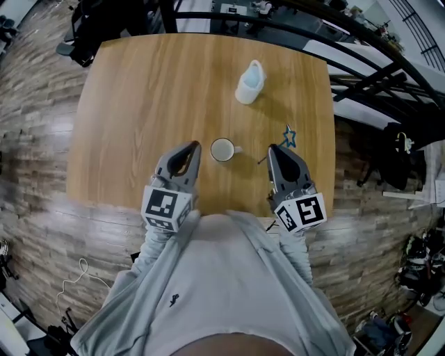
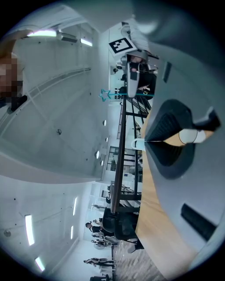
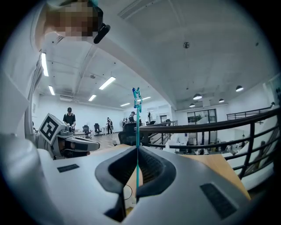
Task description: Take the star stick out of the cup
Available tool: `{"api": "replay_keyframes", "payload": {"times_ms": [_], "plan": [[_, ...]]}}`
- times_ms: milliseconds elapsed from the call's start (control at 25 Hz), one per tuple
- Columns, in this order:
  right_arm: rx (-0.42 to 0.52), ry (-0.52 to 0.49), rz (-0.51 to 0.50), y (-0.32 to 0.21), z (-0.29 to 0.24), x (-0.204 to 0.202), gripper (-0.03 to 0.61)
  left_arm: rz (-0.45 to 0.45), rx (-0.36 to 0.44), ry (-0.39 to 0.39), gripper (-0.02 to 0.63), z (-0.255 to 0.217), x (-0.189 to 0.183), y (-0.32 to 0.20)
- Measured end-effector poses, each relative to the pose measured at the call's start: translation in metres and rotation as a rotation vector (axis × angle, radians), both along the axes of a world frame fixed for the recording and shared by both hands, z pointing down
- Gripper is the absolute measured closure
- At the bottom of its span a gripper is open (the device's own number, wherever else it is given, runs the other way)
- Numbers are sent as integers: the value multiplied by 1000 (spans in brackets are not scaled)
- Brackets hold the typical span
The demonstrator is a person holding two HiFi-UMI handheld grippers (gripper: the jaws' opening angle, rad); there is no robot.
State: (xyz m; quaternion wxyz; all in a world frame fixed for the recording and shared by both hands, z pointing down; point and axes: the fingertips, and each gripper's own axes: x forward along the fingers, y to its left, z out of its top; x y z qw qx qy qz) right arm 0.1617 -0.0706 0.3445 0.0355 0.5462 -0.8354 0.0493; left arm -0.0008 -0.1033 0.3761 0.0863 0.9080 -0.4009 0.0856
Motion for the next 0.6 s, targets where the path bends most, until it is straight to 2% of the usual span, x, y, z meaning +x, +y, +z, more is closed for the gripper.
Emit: {"api": "replay_keyframes", "payload": {"times_ms": [320,600], "plan": [[9,11,125,23,0,44,557,62,-14,-13,594,3,31,1],[6,-16,163,29,7,51,558,69,-25,-17,594,10,33,0]]}}
